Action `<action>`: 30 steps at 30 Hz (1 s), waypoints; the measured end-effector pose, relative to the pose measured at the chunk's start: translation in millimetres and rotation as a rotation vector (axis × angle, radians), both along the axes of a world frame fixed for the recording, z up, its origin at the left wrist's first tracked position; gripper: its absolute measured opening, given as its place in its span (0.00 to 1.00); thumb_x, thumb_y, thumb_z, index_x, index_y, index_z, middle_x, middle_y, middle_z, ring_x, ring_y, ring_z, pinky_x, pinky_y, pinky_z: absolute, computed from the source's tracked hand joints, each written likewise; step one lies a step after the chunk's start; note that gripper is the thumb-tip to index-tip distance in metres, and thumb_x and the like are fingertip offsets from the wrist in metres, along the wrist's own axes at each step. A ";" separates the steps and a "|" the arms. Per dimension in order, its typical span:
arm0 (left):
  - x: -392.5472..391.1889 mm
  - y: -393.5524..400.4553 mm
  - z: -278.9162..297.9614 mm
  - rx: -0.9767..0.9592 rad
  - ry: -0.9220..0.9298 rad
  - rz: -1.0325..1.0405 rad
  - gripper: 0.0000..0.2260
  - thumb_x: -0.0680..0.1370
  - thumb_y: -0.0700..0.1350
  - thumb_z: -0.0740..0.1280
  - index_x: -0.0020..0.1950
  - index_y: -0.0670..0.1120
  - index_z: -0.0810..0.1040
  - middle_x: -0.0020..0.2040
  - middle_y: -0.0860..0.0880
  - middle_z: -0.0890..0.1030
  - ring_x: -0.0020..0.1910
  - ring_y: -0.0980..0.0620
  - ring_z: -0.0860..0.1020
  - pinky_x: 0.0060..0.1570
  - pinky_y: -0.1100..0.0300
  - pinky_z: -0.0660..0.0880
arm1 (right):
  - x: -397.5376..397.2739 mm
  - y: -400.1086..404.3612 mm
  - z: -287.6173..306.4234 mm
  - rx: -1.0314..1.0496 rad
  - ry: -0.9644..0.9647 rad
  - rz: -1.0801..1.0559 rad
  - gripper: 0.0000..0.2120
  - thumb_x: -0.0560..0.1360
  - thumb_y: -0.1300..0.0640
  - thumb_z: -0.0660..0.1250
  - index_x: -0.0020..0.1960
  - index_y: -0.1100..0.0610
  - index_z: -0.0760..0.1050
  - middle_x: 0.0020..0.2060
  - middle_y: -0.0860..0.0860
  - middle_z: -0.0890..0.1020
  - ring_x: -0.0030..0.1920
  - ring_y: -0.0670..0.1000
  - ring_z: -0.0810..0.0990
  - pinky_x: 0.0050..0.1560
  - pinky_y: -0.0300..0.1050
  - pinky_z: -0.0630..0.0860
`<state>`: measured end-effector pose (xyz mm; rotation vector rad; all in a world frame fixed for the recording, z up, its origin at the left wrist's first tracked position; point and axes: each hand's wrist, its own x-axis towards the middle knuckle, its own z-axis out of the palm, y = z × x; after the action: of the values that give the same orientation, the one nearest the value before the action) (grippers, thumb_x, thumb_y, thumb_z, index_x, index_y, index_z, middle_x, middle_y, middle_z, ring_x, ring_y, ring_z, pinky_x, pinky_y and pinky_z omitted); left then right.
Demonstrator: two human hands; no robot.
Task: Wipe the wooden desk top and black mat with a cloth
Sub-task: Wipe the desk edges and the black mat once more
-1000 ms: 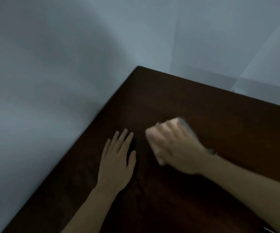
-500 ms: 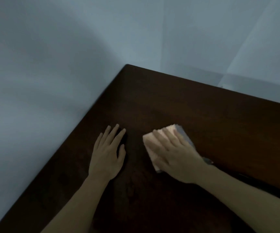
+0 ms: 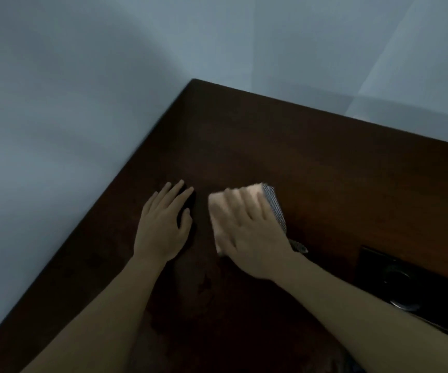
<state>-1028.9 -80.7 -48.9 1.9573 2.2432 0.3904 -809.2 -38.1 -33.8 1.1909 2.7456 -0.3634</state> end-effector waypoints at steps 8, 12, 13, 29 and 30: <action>-1.3 -0.9 -1.4 0.021 -0.029 -0.026 0.24 0.81 0.53 0.53 0.77 0.53 0.68 0.79 0.52 0.63 0.80 0.53 0.56 0.78 0.51 0.53 | 86.9 104.5 12.2 0.019 -0.211 -0.218 0.33 0.78 0.34 0.34 0.82 0.41 0.39 0.83 0.54 0.45 0.81 0.60 0.44 0.79 0.61 0.44; -1.7 -1.0 -1.5 0.016 -0.025 -0.045 0.23 0.81 0.52 0.55 0.77 0.53 0.69 0.79 0.52 0.63 0.80 0.53 0.57 0.77 0.54 0.51 | 44.3 102.0 -0.6 -0.024 -0.197 -0.425 0.31 0.82 0.37 0.39 0.81 0.43 0.33 0.81 0.54 0.36 0.80 0.61 0.35 0.78 0.65 0.37; -1.7 -1.4 -0.8 0.013 -0.018 -0.052 0.23 0.81 0.52 0.55 0.77 0.53 0.68 0.79 0.52 0.63 0.80 0.52 0.57 0.77 0.53 0.52 | 29.4 87.1 -1.3 0.006 -0.173 -0.388 0.31 0.83 0.38 0.39 0.82 0.44 0.34 0.82 0.55 0.37 0.80 0.62 0.36 0.77 0.67 0.38; -3.6 -1.5 -2.6 0.065 -0.008 -0.061 0.23 0.81 0.53 0.54 0.75 0.51 0.71 0.78 0.50 0.67 0.79 0.49 0.60 0.76 0.47 0.59 | 76.3 103.0 -3.4 0.001 -0.203 -0.387 0.31 0.83 0.37 0.39 0.81 0.43 0.32 0.81 0.52 0.34 0.80 0.59 0.34 0.78 0.63 0.36; -2.6 -2.4 -2.2 0.067 0.010 -0.056 0.23 0.81 0.53 0.54 0.75 0.51 0.72 0.78 0.50 0.67 0.79 0.49 0.60 0.76 0.46 0.59 | 59.4 85.0 -2.6 0.015 -0.200 -0.363 0.31 0.83 0.38 0.40 0.81 0.45 0.32 0.81 0.54 0.35 0.80 0.61 0.35 0.78 0.65 0.37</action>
<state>-1031.5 -83.1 -51.1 2.0543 2.2032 0.4547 -749.9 47.0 -36.4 1.6354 2.3646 -0.2423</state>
